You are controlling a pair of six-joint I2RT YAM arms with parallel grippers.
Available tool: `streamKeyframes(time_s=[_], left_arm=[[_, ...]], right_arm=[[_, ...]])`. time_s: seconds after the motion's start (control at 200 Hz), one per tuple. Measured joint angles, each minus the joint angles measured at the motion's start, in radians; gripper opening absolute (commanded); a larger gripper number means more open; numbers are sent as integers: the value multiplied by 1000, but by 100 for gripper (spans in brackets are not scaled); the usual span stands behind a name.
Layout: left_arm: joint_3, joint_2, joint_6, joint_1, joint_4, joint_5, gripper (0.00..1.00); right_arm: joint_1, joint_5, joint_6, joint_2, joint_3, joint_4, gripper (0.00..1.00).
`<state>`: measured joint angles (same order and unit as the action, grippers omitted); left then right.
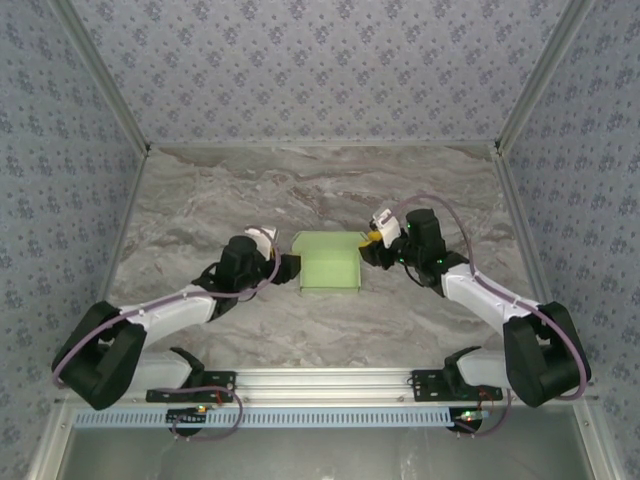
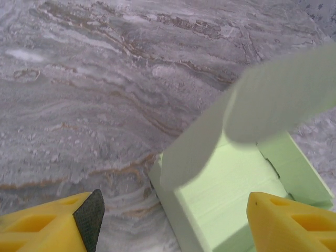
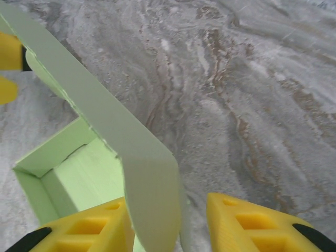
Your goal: Fold the paper box
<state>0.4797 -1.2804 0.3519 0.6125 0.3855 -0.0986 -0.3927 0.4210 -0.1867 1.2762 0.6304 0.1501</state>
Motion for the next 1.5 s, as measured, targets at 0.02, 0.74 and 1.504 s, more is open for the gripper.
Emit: streamKeyframes(time_s=[0.02,0.74,1.504], left_arm=[[10,-12,-3,0,4,3,70],[120,-135,22,21,0,81,19],[-34,-76,179,163,99,362,18]], right_arm=[[-3,3,11,2,-1,0,36],[-244,-345,245,74,-2,97,13],[-584,-893,472,100,-39,201,27]])
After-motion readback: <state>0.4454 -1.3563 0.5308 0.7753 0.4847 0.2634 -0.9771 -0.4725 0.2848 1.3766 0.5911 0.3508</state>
